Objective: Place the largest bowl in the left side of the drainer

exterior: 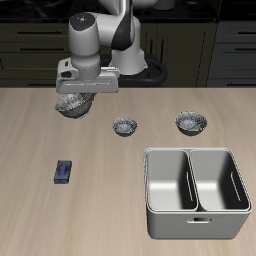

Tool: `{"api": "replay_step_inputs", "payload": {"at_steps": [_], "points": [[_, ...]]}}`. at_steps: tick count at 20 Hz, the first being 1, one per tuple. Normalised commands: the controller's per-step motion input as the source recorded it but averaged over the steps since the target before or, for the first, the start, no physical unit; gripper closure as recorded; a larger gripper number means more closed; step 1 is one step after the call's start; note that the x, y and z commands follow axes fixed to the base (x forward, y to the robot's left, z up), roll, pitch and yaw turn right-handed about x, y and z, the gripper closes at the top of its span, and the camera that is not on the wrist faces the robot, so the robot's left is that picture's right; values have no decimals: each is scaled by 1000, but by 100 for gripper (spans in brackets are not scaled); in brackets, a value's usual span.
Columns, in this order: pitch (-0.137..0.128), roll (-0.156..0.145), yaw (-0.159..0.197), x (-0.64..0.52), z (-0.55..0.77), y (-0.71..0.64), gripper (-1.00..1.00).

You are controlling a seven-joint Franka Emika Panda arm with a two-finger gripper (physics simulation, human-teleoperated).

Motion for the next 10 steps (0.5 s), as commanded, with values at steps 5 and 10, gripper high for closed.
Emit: {"api": "replay_step_inputs", "payload": {"at_steps": [5,10], "points": [[-60,25,0,-89,394,180,100],[-35,21,11,38,324,248,100]]}}
